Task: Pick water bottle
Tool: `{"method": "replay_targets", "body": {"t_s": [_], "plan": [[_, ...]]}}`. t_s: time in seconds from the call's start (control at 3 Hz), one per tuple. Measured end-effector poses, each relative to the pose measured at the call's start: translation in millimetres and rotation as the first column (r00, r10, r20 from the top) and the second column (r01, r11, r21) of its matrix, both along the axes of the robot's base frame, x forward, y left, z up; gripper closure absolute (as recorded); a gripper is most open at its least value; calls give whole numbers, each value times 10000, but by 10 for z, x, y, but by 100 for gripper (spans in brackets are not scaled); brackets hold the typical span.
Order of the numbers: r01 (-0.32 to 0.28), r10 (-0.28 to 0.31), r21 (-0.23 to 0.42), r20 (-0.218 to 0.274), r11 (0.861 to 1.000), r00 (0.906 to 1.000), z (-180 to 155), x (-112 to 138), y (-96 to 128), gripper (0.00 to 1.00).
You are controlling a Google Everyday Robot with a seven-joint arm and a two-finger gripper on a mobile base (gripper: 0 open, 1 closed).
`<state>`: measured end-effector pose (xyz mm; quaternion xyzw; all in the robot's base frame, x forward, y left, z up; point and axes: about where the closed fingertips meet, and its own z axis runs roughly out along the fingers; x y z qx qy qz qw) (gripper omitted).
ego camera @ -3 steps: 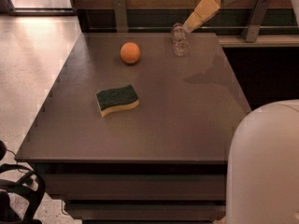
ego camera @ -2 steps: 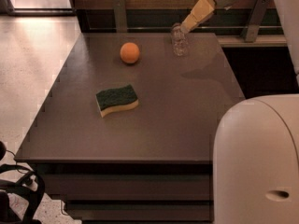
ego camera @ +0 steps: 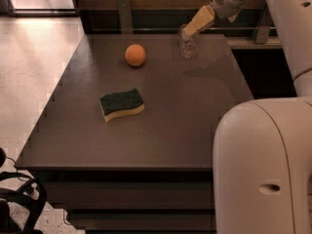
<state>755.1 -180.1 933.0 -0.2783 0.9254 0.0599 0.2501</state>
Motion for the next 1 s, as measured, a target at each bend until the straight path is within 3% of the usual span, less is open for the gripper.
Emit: {"method": "replay_targets", "body": {"t_s": [1.0], "plan": [[103, -109, 895, 60, 9959, 9999, -171, 250, 307, 0]]}}
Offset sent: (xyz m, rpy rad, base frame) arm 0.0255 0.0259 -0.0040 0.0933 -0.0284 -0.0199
